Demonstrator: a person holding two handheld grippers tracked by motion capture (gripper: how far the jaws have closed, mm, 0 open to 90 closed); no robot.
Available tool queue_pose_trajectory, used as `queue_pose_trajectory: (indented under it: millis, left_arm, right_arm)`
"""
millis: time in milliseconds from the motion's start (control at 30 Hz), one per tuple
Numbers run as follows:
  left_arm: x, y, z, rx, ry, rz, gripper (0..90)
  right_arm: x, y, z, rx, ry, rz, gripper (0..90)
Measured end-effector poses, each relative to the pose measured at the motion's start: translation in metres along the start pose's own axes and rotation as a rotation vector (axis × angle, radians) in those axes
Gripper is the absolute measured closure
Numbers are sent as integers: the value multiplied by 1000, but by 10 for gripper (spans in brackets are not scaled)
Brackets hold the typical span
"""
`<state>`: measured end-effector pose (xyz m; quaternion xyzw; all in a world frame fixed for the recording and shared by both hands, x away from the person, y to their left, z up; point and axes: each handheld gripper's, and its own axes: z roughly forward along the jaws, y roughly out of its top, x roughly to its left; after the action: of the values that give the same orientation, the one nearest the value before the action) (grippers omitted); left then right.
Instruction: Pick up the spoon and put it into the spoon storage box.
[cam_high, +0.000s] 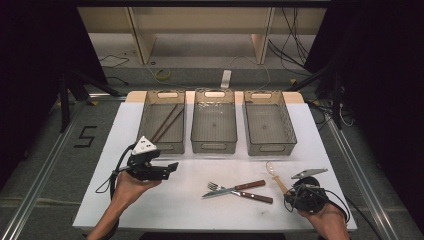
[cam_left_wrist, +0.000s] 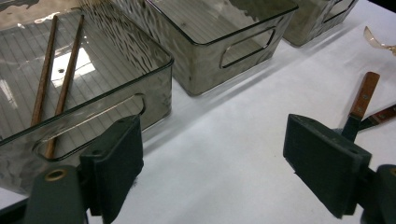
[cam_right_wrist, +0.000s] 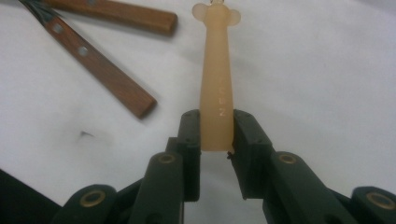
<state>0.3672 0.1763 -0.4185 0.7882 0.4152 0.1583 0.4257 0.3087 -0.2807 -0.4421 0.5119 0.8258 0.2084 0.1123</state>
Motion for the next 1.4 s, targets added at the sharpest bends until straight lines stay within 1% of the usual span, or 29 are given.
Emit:
queue_pose_trajectory:
  millis: [133, 200, 267, 300, 333, 433, 533, 667, 967, 1100, 1267, 1333, 1400]
  left_arm:
    - [1, 0, -1, -14, -7, -3, 184]
    - [0, -1, -2, -25, -11, -1, 183]
    - [0, -1, -4, -35, -14, 0, 178]
    - [0, -1, -5, -44, -18, -2, 176]
    - [0, -1, -5, -51, -22, -4, 175]
    - [0, -2, -8, -77, -32, -13, 169]
    - [0, -2, -12, -98, -35, -21, 168]
    - [0, -5, -15, -103, -31, -26, 168]
    - [-1, -8, -20, -123, -32, -34, 167]
    - [-1, -10, -23, -129, -26, -41, 166]
    - [0, -13, -26, -141, -20, -47, 165]
    - [0, -14, -27, -142, -19, -50, 164]
    - [-1, -14, -28, -140, -18, -44, 164]
  right_arm:
    - [2, 5, -7, -31, 15, -20, 750]
    - [3, 8, -10, -42, 33, -30, 749]
    - [5, 12, -11, -54, 30, -44, 749]
    - [6, 14, -11, -57, 37, -51, 749]
    - [7, 18, -11, -63, 49, -57, 749]
    - [8, 27, -12, -82, 58, -75, 749]
    - [9, 38, -11, -103, 93, -82, 749]
    - [13, 56, -8, -131, 119, -96, 748]
    - [22, 98, -1, -172, 136, -131, 748]
    - [25, 115, 2, -187, 134, -133, 748]
    - [30, 135, 5, -207, 129, -147, 748]
    - [31, 143, 6, -211, 128, -144, 748]
    - [33, 151, 9, -214, 130, -144, 748]
